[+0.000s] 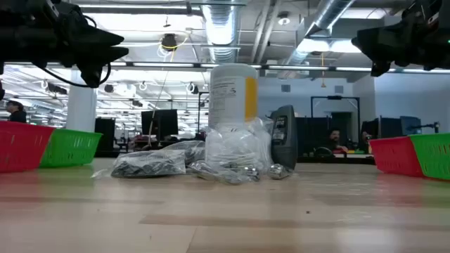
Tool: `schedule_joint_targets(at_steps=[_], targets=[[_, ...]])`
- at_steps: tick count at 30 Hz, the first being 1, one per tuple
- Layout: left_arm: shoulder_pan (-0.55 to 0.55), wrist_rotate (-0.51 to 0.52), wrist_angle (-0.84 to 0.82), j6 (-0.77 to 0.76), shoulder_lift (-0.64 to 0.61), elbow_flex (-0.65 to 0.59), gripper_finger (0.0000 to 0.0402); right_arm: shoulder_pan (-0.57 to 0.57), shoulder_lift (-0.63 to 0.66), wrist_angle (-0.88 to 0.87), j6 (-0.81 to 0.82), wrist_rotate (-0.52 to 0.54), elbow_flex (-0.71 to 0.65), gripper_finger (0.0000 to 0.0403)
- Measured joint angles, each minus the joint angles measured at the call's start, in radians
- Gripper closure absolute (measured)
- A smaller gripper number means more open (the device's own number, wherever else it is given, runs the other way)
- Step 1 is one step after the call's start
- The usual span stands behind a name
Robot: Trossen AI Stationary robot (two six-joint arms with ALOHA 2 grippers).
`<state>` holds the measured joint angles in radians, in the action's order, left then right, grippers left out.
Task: Pick & Place Travel size toiletries
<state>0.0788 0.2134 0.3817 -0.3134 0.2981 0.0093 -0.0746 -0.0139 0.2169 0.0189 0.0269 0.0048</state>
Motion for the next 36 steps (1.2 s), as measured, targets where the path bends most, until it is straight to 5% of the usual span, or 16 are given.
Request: schedule_joint_targets(at_steps=[20, 36], targets=[[0.000, 0.005, 0.001, 0.002, -0.001, 0.000, 0.0293, 0.000, -0.024, -0.098, 0.132, 0.034, 0.000, 0.0312], [0.000, 0.031, 0.003, 0.002, -0.001, 0.000, 0.0293, 0.062, -0.535, 0.178, 0.166, 0.053, 0.045, 0.0274]])
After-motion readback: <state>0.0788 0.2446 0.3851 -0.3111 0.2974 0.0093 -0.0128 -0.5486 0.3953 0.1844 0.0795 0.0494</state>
